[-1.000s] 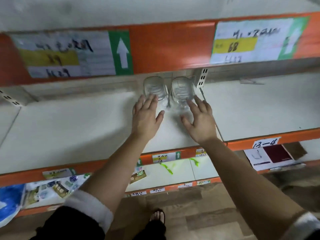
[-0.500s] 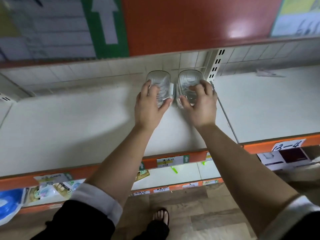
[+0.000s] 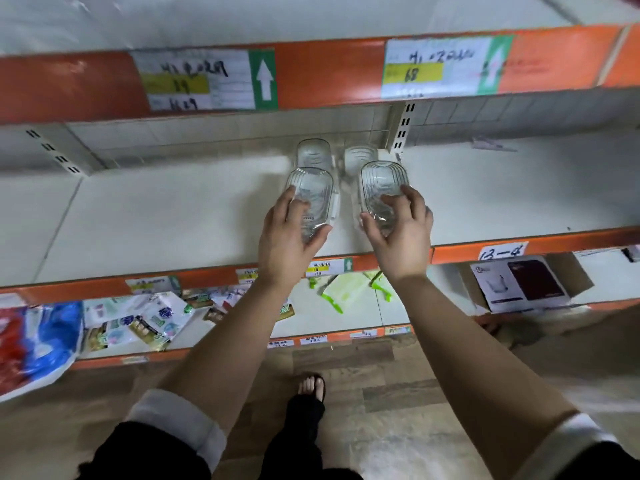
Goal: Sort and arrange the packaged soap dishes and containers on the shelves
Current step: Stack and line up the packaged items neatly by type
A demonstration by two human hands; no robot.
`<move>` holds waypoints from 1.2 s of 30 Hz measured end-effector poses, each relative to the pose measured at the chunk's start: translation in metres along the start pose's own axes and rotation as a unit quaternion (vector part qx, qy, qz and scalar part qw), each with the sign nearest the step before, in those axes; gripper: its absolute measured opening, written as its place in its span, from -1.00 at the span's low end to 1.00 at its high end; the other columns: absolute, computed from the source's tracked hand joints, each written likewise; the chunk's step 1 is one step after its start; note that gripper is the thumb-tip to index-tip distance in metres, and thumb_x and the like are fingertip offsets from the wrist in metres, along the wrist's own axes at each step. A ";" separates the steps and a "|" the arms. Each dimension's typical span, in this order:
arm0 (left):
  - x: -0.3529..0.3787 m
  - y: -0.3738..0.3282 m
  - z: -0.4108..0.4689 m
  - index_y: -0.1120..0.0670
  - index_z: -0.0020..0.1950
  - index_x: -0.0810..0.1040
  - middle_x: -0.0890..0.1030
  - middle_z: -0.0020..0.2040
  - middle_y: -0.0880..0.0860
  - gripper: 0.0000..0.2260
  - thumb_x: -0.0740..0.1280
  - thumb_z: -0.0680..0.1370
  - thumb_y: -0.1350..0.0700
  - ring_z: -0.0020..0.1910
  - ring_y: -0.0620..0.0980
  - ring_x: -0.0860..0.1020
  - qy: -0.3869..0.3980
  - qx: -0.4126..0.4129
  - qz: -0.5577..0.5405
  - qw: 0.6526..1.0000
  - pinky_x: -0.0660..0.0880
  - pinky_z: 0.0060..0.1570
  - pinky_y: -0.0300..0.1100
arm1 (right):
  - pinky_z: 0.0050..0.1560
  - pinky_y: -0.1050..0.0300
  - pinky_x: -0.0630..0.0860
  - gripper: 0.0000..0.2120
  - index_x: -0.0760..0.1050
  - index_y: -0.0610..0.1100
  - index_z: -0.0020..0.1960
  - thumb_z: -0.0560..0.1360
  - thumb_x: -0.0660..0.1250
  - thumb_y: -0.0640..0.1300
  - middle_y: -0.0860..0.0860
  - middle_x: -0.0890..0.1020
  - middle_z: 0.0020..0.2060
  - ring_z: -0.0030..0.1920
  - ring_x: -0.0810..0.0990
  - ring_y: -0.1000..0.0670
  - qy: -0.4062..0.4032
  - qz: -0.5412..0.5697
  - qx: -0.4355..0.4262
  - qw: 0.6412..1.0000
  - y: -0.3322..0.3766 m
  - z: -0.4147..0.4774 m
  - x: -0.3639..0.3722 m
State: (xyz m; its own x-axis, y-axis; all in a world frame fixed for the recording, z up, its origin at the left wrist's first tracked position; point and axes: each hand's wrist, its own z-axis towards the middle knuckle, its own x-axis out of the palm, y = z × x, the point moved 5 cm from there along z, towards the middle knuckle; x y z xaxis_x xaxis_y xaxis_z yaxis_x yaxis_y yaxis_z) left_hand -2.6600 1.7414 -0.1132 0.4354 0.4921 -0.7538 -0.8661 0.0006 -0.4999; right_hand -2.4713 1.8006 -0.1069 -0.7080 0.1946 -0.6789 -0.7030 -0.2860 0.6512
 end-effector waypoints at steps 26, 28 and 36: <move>-0.271 -0.125 -0.051 0.21 0.13 0.54 0.44 0.39 0.20 -0.62 0.41 0.50 -0.06 0.35 0.16 0.42 -0.110 0.050 -0.023 0.992 0.31 0.31 -0.18 | 0.33 0.05 0.31 -0.61 0.49 -0.20 0.21 0.46 0.46 -0.05 -0.18 0.35 0.37 0.37 0.32 -0.19 -0.034 0.070 -0.114 0.990 0.166 -0.065 -0.217; -0.280 -0.123 -0.036 0.21 0.13 0.52 0.45 0.37 0.21 -0.64 0.44 0.49 -0.01 0.35 0.16 0.42 -0.107 0.055 -0.009 0.993 0.33 0.30 -0.12 | 0.32 0.07 0.31 -0.62 0.49 -0.19 0.20 0.46 0.47 -0.05 -0.17 0.34 0.37 0.39 0.31 -0.18 -0.017 0.068 -0.123 0.990 0.175 -0.050 -0.216; -0.302 -0.094 0.030 0.17 0.34 0.46 0.51 0.32 0.17 -0.54 0.39 0.52 -0.02 0.37 0.27 0.34 -0.027 0.007 0.081 0.996 0.22 0.37 0.03 | 0.34 -0.02 0.34 -0.66 0.56 -0.19 0.19 0.47 0.45 -0.08 -0.22 0.43 0.21 0.28 0.39 -0.22 0.030 0.031 -0.172 0.984 0.210 0.007 -0.199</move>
State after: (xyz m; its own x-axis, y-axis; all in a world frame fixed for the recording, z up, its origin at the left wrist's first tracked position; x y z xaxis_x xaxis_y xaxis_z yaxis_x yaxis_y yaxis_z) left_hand -2.7175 1.6187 0.1745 0.2760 0.5328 -0.7999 -0.9273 -0.0713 -0.3675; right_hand -2.4784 1.7084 0.1675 -0.7367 0.1136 -0.6666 -0.5862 -0.5985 0.5460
